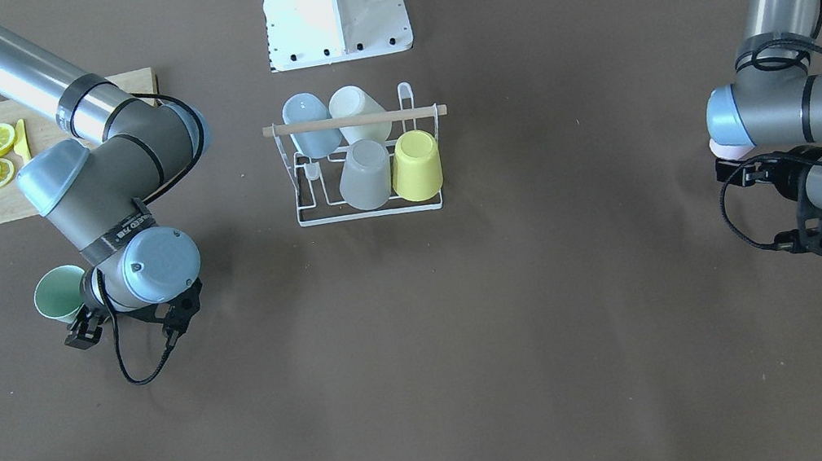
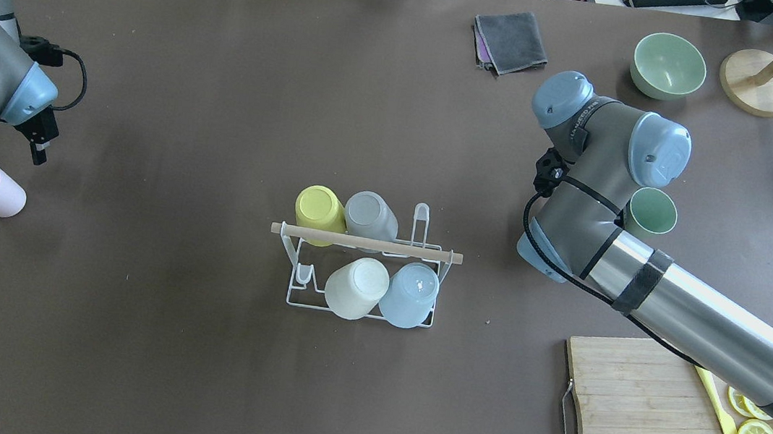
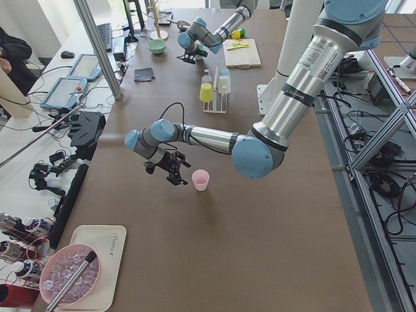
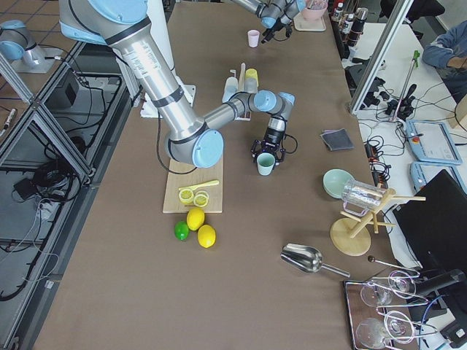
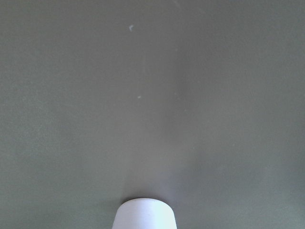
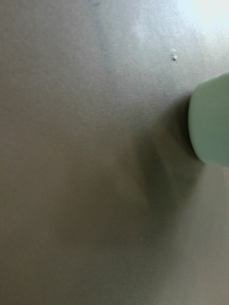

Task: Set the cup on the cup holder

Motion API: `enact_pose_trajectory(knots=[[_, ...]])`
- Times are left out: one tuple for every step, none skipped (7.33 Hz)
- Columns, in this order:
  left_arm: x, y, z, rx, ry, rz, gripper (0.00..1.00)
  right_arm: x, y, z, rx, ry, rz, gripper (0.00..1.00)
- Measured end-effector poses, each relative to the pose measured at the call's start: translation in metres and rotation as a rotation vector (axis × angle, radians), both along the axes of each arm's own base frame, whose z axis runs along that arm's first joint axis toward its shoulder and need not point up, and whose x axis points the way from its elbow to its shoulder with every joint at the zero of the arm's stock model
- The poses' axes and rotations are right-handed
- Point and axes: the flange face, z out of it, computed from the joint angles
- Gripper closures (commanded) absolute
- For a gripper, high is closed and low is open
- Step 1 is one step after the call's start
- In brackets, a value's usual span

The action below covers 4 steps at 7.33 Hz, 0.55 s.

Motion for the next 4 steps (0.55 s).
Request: enact_pose_trajectory(knots=[[0.003,0.004,0.004,-0.001,0.007,0.027,0.03,0.001,0.002,0.003,-0.001,0.002,-0.001,0.00],[0.005,0.006,0.006,0.006,0.005,0.052,0.02,0.002,0.005,0.006,-0.002,0.003,-0.002,0.00],[0.006,0.008,0.009,0.018,0.000,0.078,0.02,0.005,0.009,0.009,-0.001,0.001,-0.004,0.00],[0.006,0.009,0.012,0.027,-0.005,0.096,0.02,0.008,0.012,0.011,0.001,0.000,-0.005,0.00]])
